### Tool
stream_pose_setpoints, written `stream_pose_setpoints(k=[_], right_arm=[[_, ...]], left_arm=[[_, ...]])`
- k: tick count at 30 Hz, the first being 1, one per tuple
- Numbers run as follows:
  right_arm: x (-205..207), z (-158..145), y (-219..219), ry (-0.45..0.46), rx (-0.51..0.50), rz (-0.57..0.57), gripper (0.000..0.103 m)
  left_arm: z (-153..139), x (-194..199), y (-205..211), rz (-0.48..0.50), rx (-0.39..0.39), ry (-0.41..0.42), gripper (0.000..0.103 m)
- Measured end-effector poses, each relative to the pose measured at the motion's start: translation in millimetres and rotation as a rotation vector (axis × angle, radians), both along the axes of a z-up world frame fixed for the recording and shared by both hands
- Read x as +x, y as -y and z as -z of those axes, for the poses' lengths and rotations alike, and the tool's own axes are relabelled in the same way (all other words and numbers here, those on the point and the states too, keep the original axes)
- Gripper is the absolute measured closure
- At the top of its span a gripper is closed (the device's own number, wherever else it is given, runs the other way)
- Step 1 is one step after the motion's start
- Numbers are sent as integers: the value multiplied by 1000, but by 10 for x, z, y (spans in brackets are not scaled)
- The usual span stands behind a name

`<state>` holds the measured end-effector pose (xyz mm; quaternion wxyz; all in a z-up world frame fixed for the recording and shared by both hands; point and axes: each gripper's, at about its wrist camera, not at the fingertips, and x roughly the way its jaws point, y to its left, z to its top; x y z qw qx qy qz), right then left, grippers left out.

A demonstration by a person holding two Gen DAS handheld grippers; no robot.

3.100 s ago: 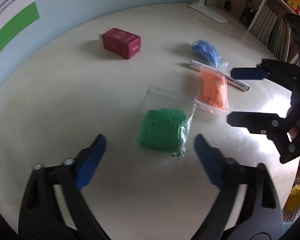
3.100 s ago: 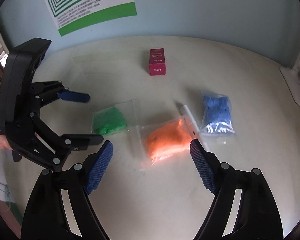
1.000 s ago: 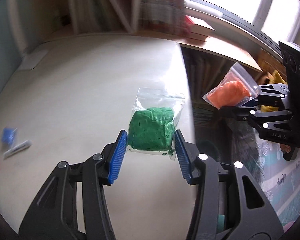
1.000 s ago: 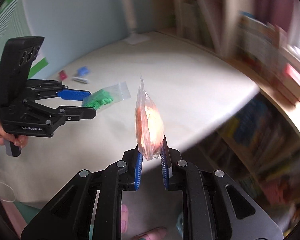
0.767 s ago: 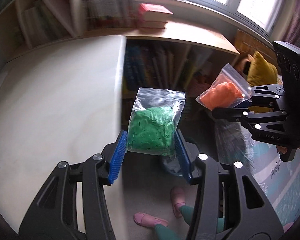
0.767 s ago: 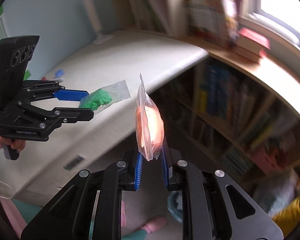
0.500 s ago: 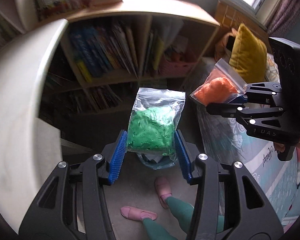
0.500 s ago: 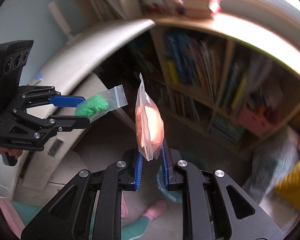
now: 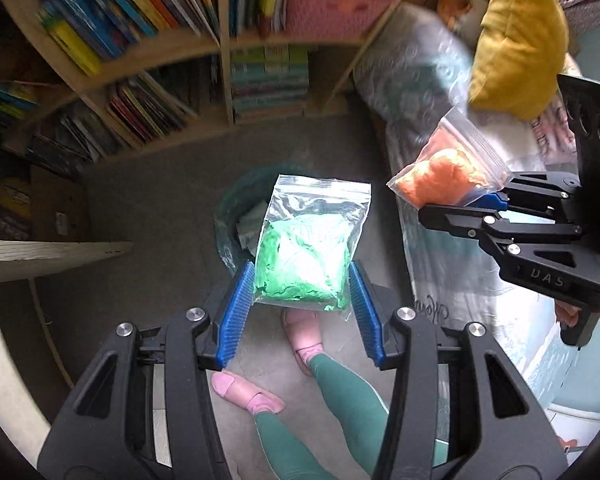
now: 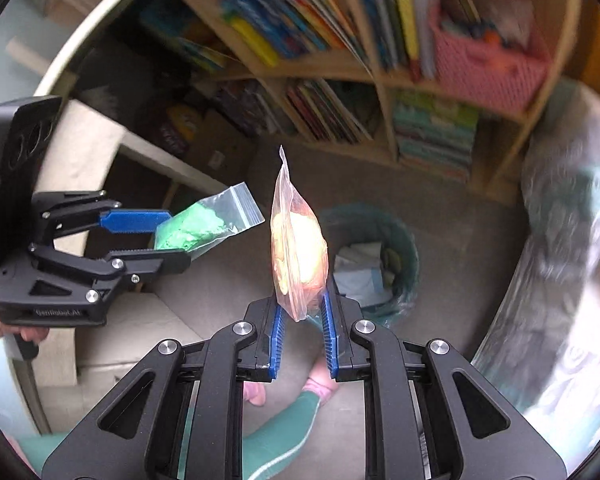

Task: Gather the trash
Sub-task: 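Open both tools to drop the bags into the wastebasket, then return both tools to the table over the red box and blue bag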

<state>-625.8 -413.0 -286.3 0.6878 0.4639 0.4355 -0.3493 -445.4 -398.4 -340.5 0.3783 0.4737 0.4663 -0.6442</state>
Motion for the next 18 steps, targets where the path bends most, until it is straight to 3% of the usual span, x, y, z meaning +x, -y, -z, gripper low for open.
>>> stream_pose_setpoints(k=[5,10,12,18], right_arm=[[-85,475,38,-6,51,47,81],[-196,753,113,-32,58,88,53],[-255,802,132,-32,63,111,53],[-386,814,173,-28,58,133,52]], left_arm=[[480,-89,86,26,55,12,56],[857,-220,167,75,81,48,36],[964,-250,181,74,86,73,30],[1078,-252,151,67,114,74,29]])
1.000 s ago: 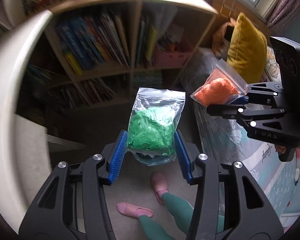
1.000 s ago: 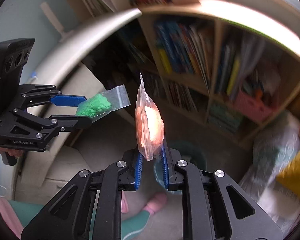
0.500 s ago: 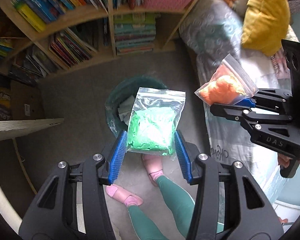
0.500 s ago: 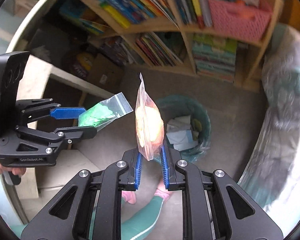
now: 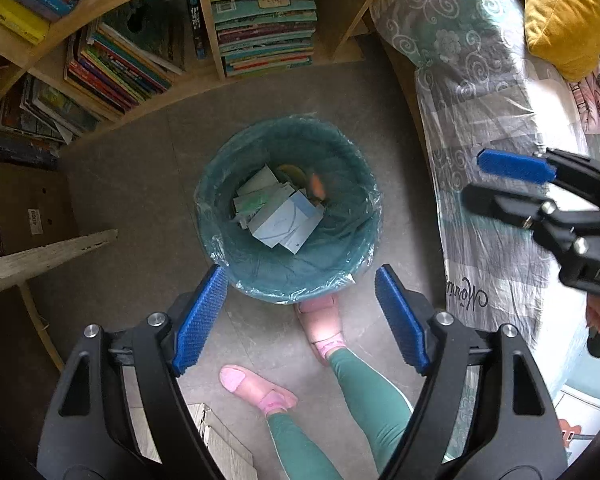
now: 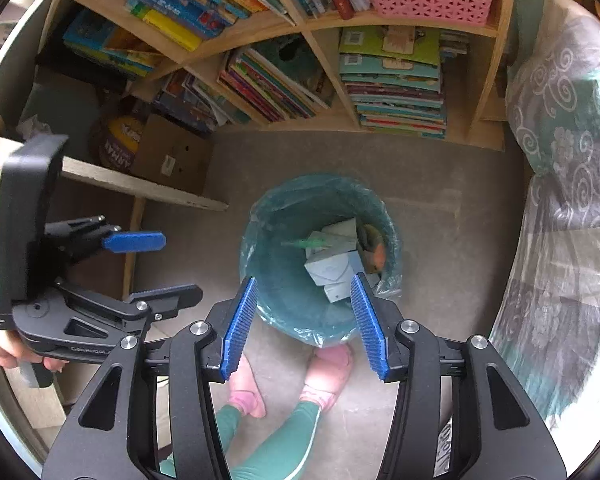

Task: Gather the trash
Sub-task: 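Return both tools to the table over the red box and blue bag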

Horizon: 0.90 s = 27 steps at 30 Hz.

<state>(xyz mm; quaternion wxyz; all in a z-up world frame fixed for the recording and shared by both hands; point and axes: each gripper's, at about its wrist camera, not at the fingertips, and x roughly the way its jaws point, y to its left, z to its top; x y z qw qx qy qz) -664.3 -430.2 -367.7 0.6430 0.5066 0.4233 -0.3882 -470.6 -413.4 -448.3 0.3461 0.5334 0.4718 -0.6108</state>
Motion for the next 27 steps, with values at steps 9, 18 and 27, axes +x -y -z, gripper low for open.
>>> stream_pose_setpoints(k=[9,18,27], right_arm=[[-72,-109,-13,15,-3,26,49],[32,-588,6,41,-57,-21,49],[283,-1573,93,94,-192,-110,26]], left_arm=[[-86,53,-26,-4,-7,8,29],[-577,108,-52,-39,-82,11,25],[-1555,342,-90,-85,-238,15,15]])
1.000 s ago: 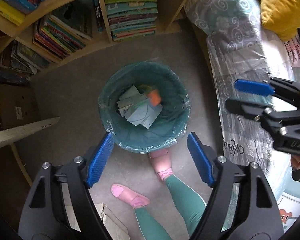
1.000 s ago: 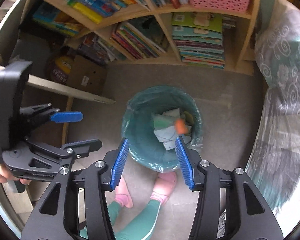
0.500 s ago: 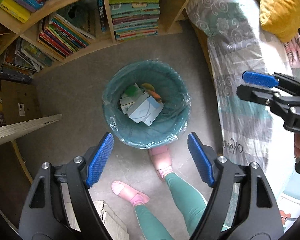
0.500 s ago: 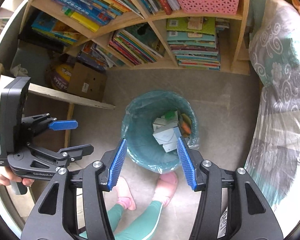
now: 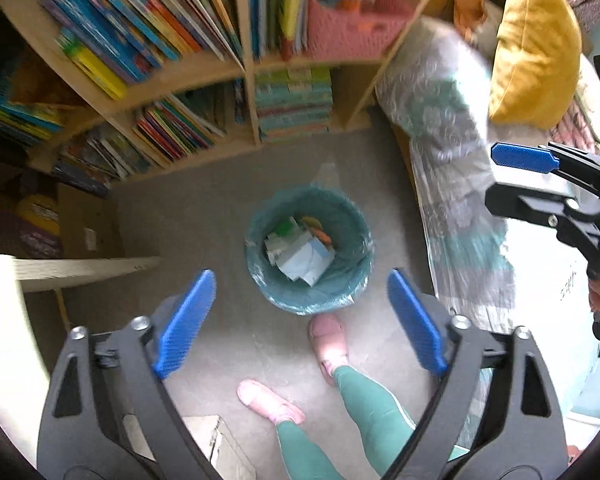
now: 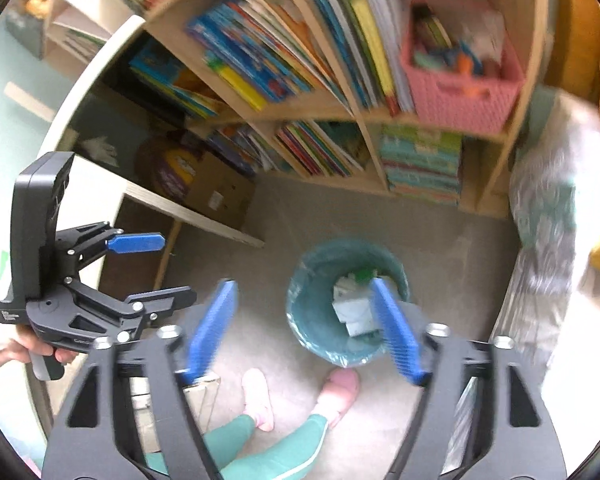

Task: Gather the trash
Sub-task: 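Return both tools to the table over the red box and blue bag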

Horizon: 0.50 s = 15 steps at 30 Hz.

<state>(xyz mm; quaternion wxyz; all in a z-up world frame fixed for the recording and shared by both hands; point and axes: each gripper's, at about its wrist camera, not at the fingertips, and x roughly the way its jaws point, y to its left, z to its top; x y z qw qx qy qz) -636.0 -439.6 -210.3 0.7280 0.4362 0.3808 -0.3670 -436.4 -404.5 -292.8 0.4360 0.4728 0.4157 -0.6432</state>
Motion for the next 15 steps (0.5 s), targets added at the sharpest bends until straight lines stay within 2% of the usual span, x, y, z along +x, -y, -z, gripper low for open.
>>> stream_pose_setpoints(k=[5,8,15], right_arm=[[316,-497,97,21,-61,-127,26],[573,-783,165,36,-109,-209,25],[1588,-1434,297,101,-222,-450,22]], left_arm=[[-565,284,-23,-48,-84,15,15],[-942,557,-101,-112,-151,34,11],[-1586,1440,-533,-318,-253,30,10]])
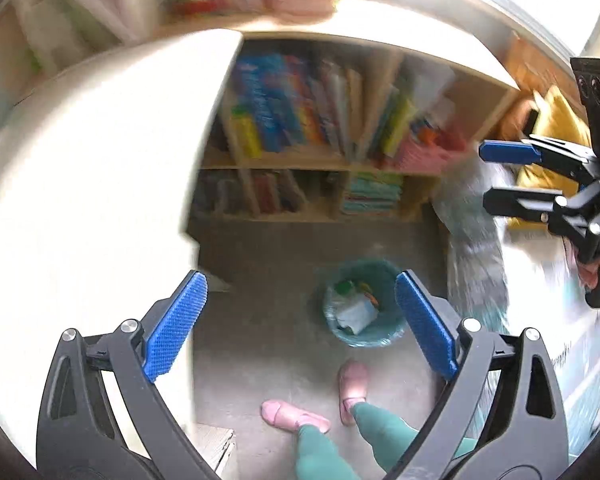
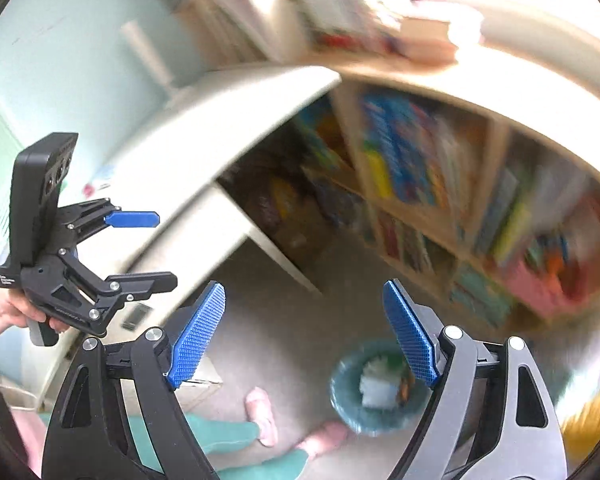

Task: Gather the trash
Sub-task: 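Return both tools to the table over the red box and blue bag, then grasp the red box with the left tool while the right tool grasps the blue bead bag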

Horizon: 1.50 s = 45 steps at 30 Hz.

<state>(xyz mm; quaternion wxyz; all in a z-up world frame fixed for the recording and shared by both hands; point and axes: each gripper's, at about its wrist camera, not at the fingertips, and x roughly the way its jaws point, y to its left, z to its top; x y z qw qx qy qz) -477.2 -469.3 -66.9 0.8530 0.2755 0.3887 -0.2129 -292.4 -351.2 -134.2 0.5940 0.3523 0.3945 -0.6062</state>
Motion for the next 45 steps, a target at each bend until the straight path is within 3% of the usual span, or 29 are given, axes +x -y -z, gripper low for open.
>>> stream_pose_setpoints(k=[9,17,23,31,36,45], right_arm=[[1768,-500,-316,55,-89,-335,22],[3198,-501,-822,57,-86,-535,22],[4114,-392,-1143,47,-78,-645,22],[5162,-205,-1350,0,-58,-756,22],[5723,-38,-1410,-42,-49,-807,22],[6319,395,-1455,-120,-30,-850,31]], left_arm=[[-407,1578,-951,-346,-79,34,9],[-463,2850,-1838,-632,-71,73,9],[-485,3521,-2265,-765,-80,76,9],[-433,4184,-2515,-912,-85,65,9],[-381,4580,-2475,-1005,-101,10,9],[-92,5250,-2195,-1073,-54,-13,9]])
